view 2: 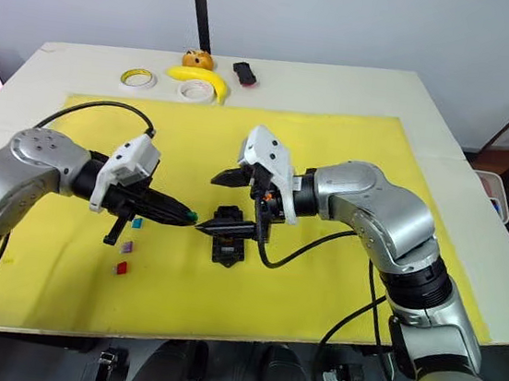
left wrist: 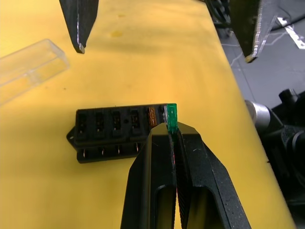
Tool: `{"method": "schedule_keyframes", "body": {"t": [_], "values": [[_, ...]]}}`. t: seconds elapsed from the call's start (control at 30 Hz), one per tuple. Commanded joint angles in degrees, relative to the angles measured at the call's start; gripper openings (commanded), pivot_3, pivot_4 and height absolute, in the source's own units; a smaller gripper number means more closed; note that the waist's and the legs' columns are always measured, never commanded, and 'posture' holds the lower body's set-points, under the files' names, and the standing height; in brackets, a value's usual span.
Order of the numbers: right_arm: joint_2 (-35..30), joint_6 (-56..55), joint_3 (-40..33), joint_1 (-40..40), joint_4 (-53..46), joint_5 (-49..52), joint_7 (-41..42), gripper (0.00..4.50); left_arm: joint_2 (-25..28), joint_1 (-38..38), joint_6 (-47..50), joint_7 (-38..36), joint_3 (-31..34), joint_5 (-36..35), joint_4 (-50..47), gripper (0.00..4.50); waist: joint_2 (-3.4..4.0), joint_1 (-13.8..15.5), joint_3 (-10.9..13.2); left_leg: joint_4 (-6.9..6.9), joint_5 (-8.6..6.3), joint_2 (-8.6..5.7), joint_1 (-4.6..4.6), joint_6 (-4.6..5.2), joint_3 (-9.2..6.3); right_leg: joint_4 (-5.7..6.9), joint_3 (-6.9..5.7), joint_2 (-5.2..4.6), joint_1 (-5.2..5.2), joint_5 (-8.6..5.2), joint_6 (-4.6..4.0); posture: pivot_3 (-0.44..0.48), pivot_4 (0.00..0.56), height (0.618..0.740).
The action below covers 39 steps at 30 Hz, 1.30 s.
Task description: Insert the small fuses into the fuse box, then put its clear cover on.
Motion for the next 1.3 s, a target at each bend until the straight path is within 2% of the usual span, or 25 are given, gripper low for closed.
{"method": "schedule_keyframes", "body": {"t": [0.03, 0.2, 0.47, 0.57, 0.6, 0.87, 0.97, 1.07, 1.3], "values": [[-0.68, 3.35, 0.6, -3.88, -0.7, 0.54, 1.05, 4.43, -0.4, -2.39, -1.44, -1.22, 0.04, 1.26, 0.23, 0.0, 0.0, -0.05, 0.01, 0.01, 0.0, 0.0, 0.0, 0.0, 0.0, 0.0, 0.0, 0.0, 0.0, 0.0, 0.0, 0.0, 0.15, 0.74], [-1.1, 9.57, 5.79, -9.37, 1.06, -1.34, 0.84, 4.43, -1.62, -3.88, -2.06, -1.84, -0.41, 2.64, 1.54, 0.0, 0.0, -0.17, 0.0, 0.0, 0.0, 0.03, 0.0, 0.01, -0.02, 0.03, 0.0, 0.04, -0.03, 0.0, 0.0, 0.0, 0.15, 0.74], [1.41, 17.3, 6.09, -13.48, 4.85, -0.35, -0.62, 4.43, -2.48, -3.04, -2.66, -2.29, -0.3, 3.81, 1.48, 0.0, 0.0, -0.12, 0.0, 0.0, 0.0, 0.04, 0.0, 0.01, -0.01, 0.03, 0.0, 0.04, -0.03, 0.0, 0.0, 0.0, 0.15, 0.74], [2.38, 19.03, 5.74, -14.43, 5.34, 0.1, -1.09, 3.66, -2.99, -2.89, -3.04, -2.19, -0.52, 4.33, 1.6, 0.0, 0.0, -0.12, 0.01, 0.0, 0.0, 0.04, -0.01, 0.01, -0.01, 0.03, 0.0, 0.03, -0.03, 0.0, 0.01, 0.0, 0.15, 0.74], [2.76, 19.53, 5.67, -14.77, 5.53, 0.13, -1.31, 3.18, -3.12, -2.73, -3.52, -2.26, -0.74, 4.78, 1.77, 0.0, 0.0, -0.12, 0.01, 0.0, 0.0, 0.04, -0.01, 0.01, -0.01, 0.03, 0.0, 0.03, -0.03, 0.0, 0.01, 0.0, 0.15, 0.74], [4.33, 21.93, 4.77, -16.07, 5.93, 1.4, -1.84, 3.18, -3.71, -2.35, -4.01, -2.34, -0.78, 5.55, 2.04, 0.0, 0.0, -0.13, 0.01, 0.0, 0.0, 0.04, -0.01, 0.01, -0.01, 0.03, 0.0, 0.03, -0.03, 0.0, 0.01, 0.0, 0.15, 0.74], [4.51, 21.43, 4.65, -15.61, 5.47, 1.59, -1.97, 2.31, -4.46, -2.51, -3.82, -1.75, -0.57, 5.52, 2.14, 0.0, 0.0, -0.13, 0.01, 0.0, 0.0, 0.04, -0.01, 0.01, -0.01, 0.04, 0.0, 0.03, -0.03, 0.01, 0.01, 0.0, 0.15, 0.74], [4.41, 21.66, 4.81, -15.51, 5.42, 1.65, -2.16, 0.84, -4.84, -2.61, -3.65, -1.58, -0.53, 5.66, 2.27, 0.0, 0.0, -0.14, 0.0, 0.0, 0.0, 0.04, -0.01, 0.01, -0.01, 0.04, 0.0, 0.03, -0.03, 0.01, 0.01, 0.0, 0.15, 0.74], [3.57, 21.62, 5.38, -15.16, 4.69, 1.75, -2.09, 0.84, -5.25, -2.41, -3.52, -1.07, -0.54, 5.62, 1.81, 0.0, 0.0, -0.14, 0.0, 0.0, 0.0, 0.04, -0.01, 0.01, -0.02, 0.04, 0.0, 0.03, -0.03, 0.01, 0.01, 0.0, 0.15, 0.74]]}}
